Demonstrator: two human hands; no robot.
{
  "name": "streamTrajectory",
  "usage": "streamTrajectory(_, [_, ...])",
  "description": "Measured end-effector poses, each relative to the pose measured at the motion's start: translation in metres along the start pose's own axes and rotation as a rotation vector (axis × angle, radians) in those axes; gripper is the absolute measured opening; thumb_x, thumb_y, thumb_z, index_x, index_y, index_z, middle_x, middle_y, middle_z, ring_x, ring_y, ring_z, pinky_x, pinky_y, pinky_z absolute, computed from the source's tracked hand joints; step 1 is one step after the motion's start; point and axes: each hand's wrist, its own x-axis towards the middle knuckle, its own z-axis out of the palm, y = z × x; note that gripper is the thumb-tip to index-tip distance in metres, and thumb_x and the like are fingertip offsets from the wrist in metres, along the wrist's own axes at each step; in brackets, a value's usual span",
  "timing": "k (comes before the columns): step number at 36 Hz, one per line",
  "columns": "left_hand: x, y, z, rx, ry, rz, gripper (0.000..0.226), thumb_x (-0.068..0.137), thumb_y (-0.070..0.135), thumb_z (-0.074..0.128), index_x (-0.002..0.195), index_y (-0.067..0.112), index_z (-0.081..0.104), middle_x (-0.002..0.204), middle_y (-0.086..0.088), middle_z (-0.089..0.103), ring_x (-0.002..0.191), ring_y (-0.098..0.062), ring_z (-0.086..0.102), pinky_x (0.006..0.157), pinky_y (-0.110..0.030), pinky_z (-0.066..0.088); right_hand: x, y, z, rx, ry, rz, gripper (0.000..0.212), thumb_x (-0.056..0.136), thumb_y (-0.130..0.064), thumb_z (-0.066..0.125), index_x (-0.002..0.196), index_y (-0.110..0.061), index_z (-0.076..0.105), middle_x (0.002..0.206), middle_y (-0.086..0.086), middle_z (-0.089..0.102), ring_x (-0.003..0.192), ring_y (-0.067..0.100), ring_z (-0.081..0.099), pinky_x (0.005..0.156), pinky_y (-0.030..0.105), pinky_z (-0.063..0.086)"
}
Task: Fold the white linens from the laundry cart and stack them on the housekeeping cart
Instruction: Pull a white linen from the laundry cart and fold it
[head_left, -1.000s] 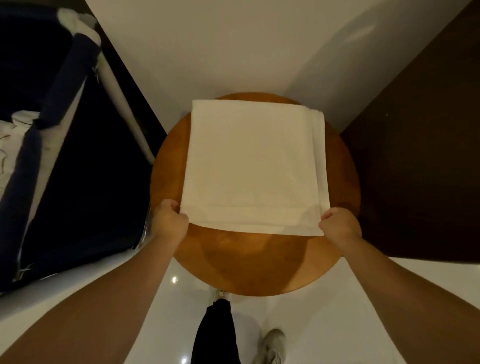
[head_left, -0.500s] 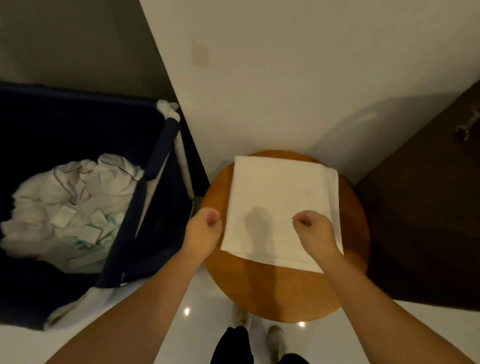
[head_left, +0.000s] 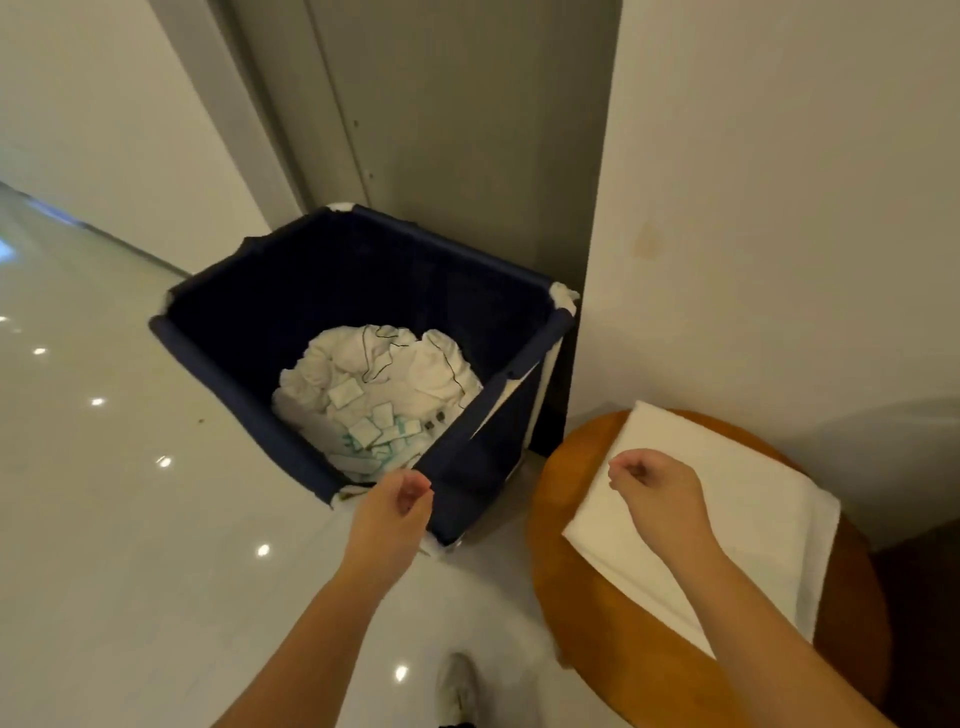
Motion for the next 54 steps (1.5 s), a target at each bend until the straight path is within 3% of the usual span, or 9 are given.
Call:
streamTrajectory(4, [-0.01, -0.031, -0.04, -0.015, 0.121, -0.063, 0.011, 0.088, 0.011, 0.064, 0.089, 0.021, 0.064, 0.084, 0.005, 0.067, 0.075, -0.008, 0.061, 0.06, -0.016, 0.041, -0.005, -0.016, 0.037, -0.034, -0.089, -0.051, 0.015, 0.09, -0.01, 0.061, 0.085, -0.022, 0.068, 0.085, -0.006, 0.067, 0.082, 0.007, 0.061, 0.067, 0.013, 0.042])
streamTrajectory(11, [0.013, -0.082, -0.108, -0.048, 0.219, -0.124, 0.014, 0.086, 0.009, 0.066, 0.082, 0.022, 0.064, 0.078, 0.003, 0.068, 0.072, -0.011, 0.062, 0.06, -0.015, 0.041, 0.001, -0.051, 0.113, -0.106, -0.156, -0.136, 0.021, 0.089, -0.01, 0.063, 0.078, -0.027, 0.066, 0.08, -0.007, 0.067, 0.079, 0.009, 0.063, 0.071, 0.023, 0.046])
streamTrajectory(22, [0.109, -0.164, -0.233, 0.0, 0.133, -0.116, 0.015, 0.088, 0.005, 0.064, 0.082, 0.019, 0.063, 0.082, 0.0, 0.066, 0.075, -0.015, 0.061, 0.062, -0.01, 0.042, 0.016, -0.1, 0.284, -0.167, -0.207, -0.024, 0.015, 0.09, -0.011, 0.062, 0.08, -0.02, 0.067, 0.08, -0.004, 0.068, 0.08, 0.009, 0.063, 0.068, 0.014, 0.043])
streamTrajectory(27, [0.146, -0.189, -0.253, -0.021, 0.026, -0.157, 0.018, 0.089, 0.006, 0.062, 0.083, 0.024, 0.063, 0.084, 0.001, 0.067, 0.078, -0.018, 0.063, 0.062, -0.018, 0.045, 0.008, -0.104, 0.319, -0.183, -0.181, 0.034, 0.012, 0.089, -0.009, 0.062, 0.084, -0.017, 0.07, 0.081, -0.004, 0.069, 0.078, 0.007, 0.063, 0.068, 0.014, 0.044])
streamTrajectory(31, [0.166, -0.191, -0.249, 0.007, -0.044, -0.133, 0.017, 0.09, 0.006, 0.06, 0.083, 0.021, 0.064, 0.083, 0.003, 0.067, 0.074, -0.013, 0.061, 0.06, -0.012, 0.043, 0.003, -0.098, 0.323, -0.176, -0.163, 0.119, 0.02, 0.089, -0.008, 0.063, 0.078, -0.025, 0.066, 0.081, -0.003, 0.069, 0.079, 0.014, 0.063, 0.073, 0.029, 0.046])
streamTrajectory(40, [0.181, -0.182, -0.212, 0.019, -0.196, -0.084, 0.017, 0.09, 0.006, 0.057, 0.082, 0.02, 0.062, 0.073, 0.005, 0.061, 0.06, -0.002, 0.052, 0.059, -0.01, 0.043, 0.013, -0.079, 0.315, -0.268, -0.112, 0.158, 0.026, 0.089, -0.011, 0.063, 0.078, -0.035, 0.063, 0.081, -0.007, 0.068, 0.079, 0.012, 0.062, 0.077, 0.035, 0.05])
streamTrajectory(46, [0.182, -0.155, -0.172, 0.022, -0.249, -0.032, 0.019, 0.09, 0.007, 0.059, 0.083, 0.025, 0.061, 0.075, 0.007, 0.063, 0.065, 0.006, 0.056, 0.06, -0.01, 0.043, 0.022, -0.059, 0.284, -0.292, -0.091, 0.162, 0.015, 0.09, -0.012, 0.063, 0.088, -0.026, 0.066, 0.085, -0.01, 0.066, 0.078, 0.006, 0.059, 0.066, 0.017, 0.042])
streamTrajectory(51, [0.165, -0.115, -0.108, 0.042, -0.295, 0.043, 0.027, 0.089, 0.007, 0.062, 0.078, 0.032, 0.058, 0.067, 0.014, 0.06, 0.065, 0.007, 0.057, 0.062, -0.006, 0.041, 0.029, -0.033, 0.23, -0.213, 0.017, 0.242, 0.018, 0.09, -0.011, 0.063, 0.084, -0.029, 0.065, 0.085, -0.002, 0.067, 0.08, 0.019, 0.061, 0.08, 0.035, 0.049])
streamTrajectory(54, [0.147, -0.084, -0.055, 0.036, -0.38, 0.067, 0.03, 0.089, 0.013, 0.061, 0.077, 0.039, 0.055, 0.07, 0.017, 0.061, 0.067, 0.006, 0.058, 0.065, -0.01, 0.044, 0.034, -0.02, 0.184, -0.103, 0.083, 0.273, 0.018, 0.091, -0.011, 0.062, 0.081, -0.025, 0.066, 0.086, 0.002, 0.067, 0.079, 0.025, 0.062, 0.068, 0.03, 0.048])
